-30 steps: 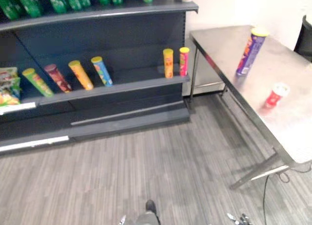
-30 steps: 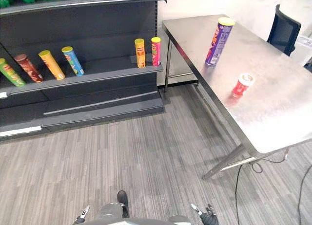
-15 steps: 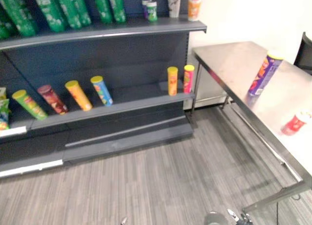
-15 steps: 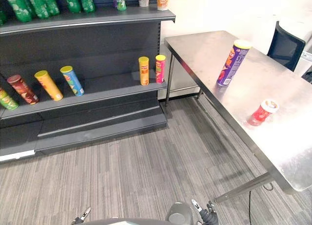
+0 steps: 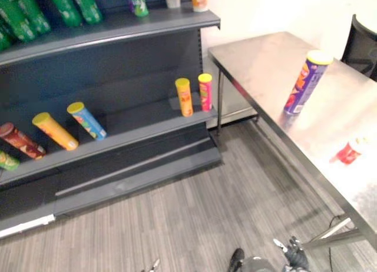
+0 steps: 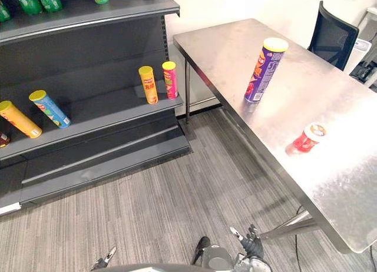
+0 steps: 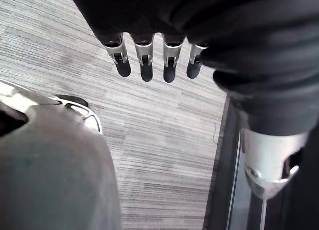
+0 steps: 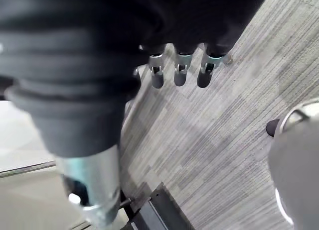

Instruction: Put the gum and the chips on the shelf.

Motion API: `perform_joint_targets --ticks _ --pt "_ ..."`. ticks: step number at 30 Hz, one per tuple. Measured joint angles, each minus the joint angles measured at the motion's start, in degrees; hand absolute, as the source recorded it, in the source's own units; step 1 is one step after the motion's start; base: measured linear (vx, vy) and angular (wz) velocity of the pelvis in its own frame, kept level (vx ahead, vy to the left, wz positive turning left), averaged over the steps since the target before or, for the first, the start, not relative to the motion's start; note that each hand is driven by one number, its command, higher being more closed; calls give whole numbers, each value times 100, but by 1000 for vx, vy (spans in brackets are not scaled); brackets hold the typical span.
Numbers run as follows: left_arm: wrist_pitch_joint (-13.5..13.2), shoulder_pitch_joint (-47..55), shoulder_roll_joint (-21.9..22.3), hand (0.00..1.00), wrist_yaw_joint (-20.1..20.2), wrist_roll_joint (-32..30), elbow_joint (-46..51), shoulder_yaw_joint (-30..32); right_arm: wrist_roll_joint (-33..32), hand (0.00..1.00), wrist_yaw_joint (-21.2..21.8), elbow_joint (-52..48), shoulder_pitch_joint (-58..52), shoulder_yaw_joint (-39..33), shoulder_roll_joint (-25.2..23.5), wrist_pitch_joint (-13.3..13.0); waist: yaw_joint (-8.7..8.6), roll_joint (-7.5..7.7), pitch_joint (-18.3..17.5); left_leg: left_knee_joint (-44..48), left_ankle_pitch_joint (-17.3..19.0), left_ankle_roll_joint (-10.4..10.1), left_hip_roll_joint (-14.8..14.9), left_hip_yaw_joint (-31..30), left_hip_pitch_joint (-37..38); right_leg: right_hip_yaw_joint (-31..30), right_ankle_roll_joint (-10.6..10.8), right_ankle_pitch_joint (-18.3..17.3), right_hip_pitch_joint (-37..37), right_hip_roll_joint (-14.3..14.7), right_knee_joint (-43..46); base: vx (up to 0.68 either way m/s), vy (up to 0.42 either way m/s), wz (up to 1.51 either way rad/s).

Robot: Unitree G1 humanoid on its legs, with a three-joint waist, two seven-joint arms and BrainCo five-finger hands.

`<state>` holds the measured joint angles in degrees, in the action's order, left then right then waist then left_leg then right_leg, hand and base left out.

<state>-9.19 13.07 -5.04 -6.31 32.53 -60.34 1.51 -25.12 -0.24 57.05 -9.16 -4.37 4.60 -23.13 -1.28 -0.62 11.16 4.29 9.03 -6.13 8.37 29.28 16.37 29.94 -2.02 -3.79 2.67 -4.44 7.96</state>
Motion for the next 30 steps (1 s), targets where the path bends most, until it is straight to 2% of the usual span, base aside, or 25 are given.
perform_joint_targets --ticks 2,3,4,5,6,7,8,9,10,12,13,15,18,21,23,24,25,26,30 --pt "35 0 -80 0 9 -1 -2 3 -10 0 -6 -6 50 26 -152 18 -4 66 -16 545 74 -119 101 219 -195 -38 0 -3 18 15 -96 -95 -6 -48" --pt "61 -1 -149 0 32 2 -3 12 -9 0 -14 0 52 39 -225 69 0 153 -36 1143 77 -131 249 366 -460 -78 6 -5 -13 65 -324 -56 -51 -54" --pt "67 12 -160 0 48 4 -3 8 -10 0 -28 2 50 39 -231 102 10 113 -51 1484 65 -132 443 401 -654 -74 7 -8 -67 152 -513 42 -120 -83" --pt "95 15 -152 0 121 21 -13 -2 -21 0 -96 -4 88 27 -187 158 18 89 -60 2365 100 -166 798 461 -952 -72 -159 -201 -20 147 -48 110 -95 -72" --pt "101 34 -202 0 176 31 -5 -9 -24 0 -138 -13 44 26 -176 163 14 163 -34 2798 68 -170 839 475 -1044 -108 -66 -278 -34 83 -16 98 -92 -99" --pt "147 21 -140 0 220 47 5 -11 -52 0 -216 -5 21 26 -83 191 25 -14 22 3579 -115 -199 1153 255 -1248 -282 -86 -231 -119 264 -63 37 -27 -104" --pt "188 20 -110 0 230 116 -2 1 -80 0 -255 -3 -13 27 -24 194 31 78 26 4059 -231 -107 1230 -6 -1502 -588 -69 -213 -201 378 -199 14 -31 -113" --pt "204 55 -151 0 235 123 1 6 -81 0 -279 -4 -11 21 -25 196 37 64 28 4078 -129 -82 1169 -72 -1545 -773 -63 -209 -214 398 -248 78 5 -126" --pt "236 56 -135 0 241 169 0 -1 -79 0 -330 -3 1 4 40 195 34 65 31 3936 188 -37 972 -208 -1632 -1181 -63 -208 -244 440 -355 82 12 -108" --pt "262 66 -104 0 245 274 1 -4 -73 0 -341 12 -19 -35 126 194 24 63 32 3454 414 -51 631 -429 -1725 -1673 -31 -189 -302 465 -507 92 16 -130" --pt "266 66 -101 0 251 292 1 -1 -69 0 -338 11 -51 -89 129 193 28 61 33 2934 446 -52 423 -707 -1757 -1945 -7 -174 -308 472 -536 79 26 -127" --pt "266 62 -105 0 254 325 0 0 -69 0 -333 4 -93 -174 130 184 27 59 31 1957 421 -72 214 -1268 -1766 -2226 20 -157 -309 487 -637 80 68 -128" --pt "267 45 -81 0 253 319 -5 94 -70 0 -340 -55 -185 -184 123 169 17 55 31 854 200 -103 190 -1934 -1824 -2600 117 -95 -319 530 -794 106 98 -119" --pt "231 52 -2 0 244 315 -11 239 -73 0 -353 -172 -388 -183 119 173 11 10 9 567 81 -134 213 -2300 -1808 -2955 170 -62 -367 550 -772 111 163 -95" --pt "219 64 96 0 234 302 -11 302 -72 0 -348 -255 -538 -182 142 165 3 -181 -58 524 255 -187 252 -2516 -1750 -3288 272 4 -392 685 -757 80 221 -85" --pt "221 74 194 0 227 271 -12 307 -67 0 -341 -265 -556 -182 193 162 -5 -349 -83 429 351 -172 344 -2565 -1704 -3401 334 46 -386 798 -742 119 317 -100" --pt "219 80 218 0 222 245 -43 337 -65 0 -341 -235 -571 -168 151 171 14 -440 -139 546 245 -165 282 -2461 -1668 -3599 408 103 -397 751 -676 179 397 -103" --pt "221 80 165 0 219 221 -64 333 -64 0 -318 -235 -578 -143 85 167 -24 -297 -218 572 241 -149 167 -2328 -1577 -3671 499 164 -413 627 -639 165 328 -89" --pt "263 -11 1 0 215 -37 -128 103 -80 0 -338 -181 -680 -135 72 167 -42 -201 -301 451 321 70 -234 -2158 -1312 -3796 614 95 -370 307 -460 166 296 -33"
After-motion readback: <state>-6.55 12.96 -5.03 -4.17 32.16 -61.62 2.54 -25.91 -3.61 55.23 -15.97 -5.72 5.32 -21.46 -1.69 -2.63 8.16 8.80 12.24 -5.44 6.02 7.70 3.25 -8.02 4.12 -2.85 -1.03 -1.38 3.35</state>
